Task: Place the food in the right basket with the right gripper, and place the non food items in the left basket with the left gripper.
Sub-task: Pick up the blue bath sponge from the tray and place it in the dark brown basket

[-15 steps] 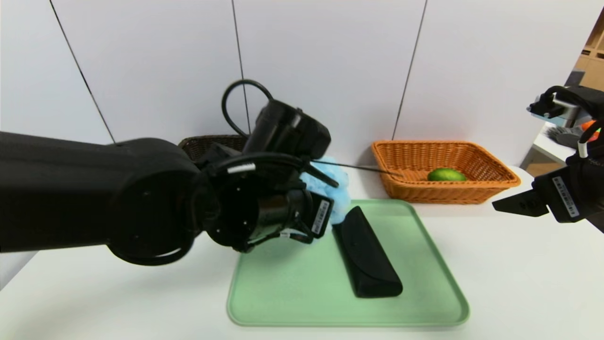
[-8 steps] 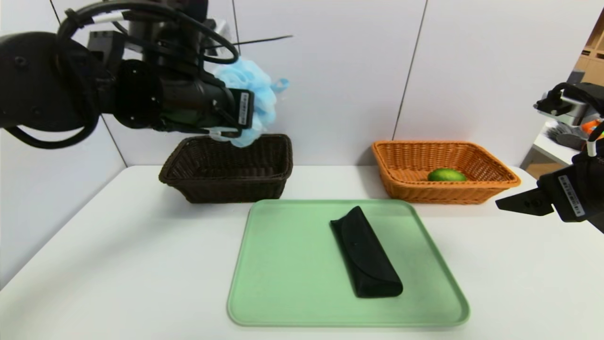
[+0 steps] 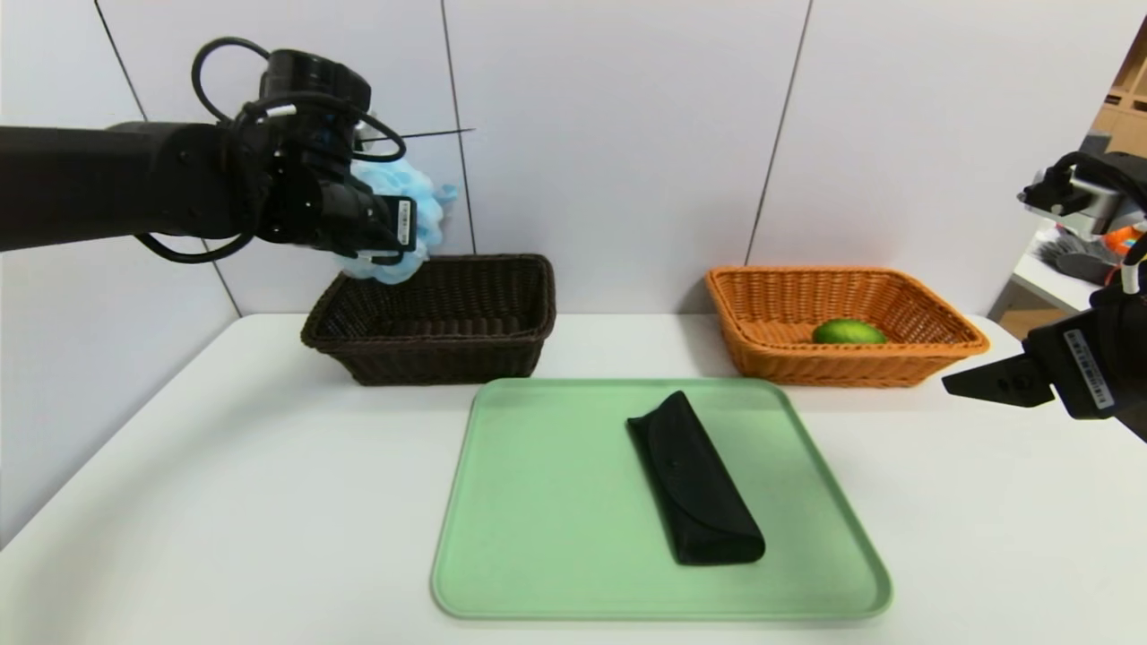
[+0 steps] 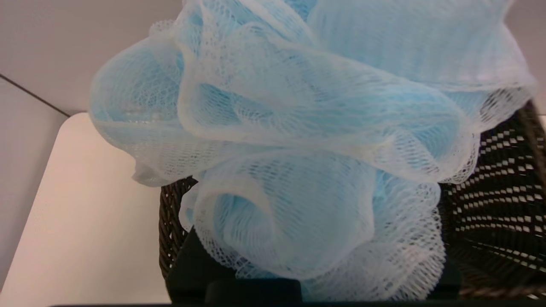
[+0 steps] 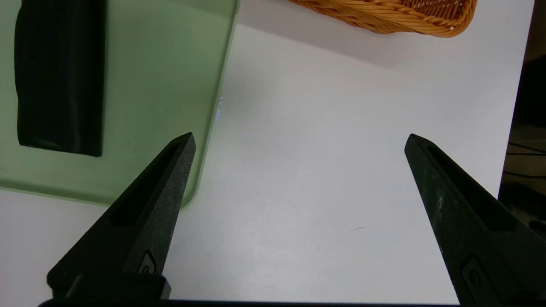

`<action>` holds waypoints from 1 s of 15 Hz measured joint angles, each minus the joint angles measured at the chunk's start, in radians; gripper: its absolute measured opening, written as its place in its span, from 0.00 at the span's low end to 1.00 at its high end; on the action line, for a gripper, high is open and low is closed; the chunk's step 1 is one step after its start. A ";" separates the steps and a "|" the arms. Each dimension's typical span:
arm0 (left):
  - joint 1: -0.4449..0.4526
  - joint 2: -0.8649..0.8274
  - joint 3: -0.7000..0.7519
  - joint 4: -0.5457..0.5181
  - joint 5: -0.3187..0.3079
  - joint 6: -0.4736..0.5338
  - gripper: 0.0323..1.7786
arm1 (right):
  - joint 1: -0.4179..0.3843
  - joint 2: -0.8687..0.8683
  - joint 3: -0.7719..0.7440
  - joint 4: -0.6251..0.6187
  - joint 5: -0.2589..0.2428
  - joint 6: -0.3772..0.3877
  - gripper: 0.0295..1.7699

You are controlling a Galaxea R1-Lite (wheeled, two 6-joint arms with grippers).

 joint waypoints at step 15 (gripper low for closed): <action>0.036 0.063 -0.008 -0.002 -0.007 -0.004 0.87 | 0.002 0.001 0.002 0.000 0.001 -0.001 0.96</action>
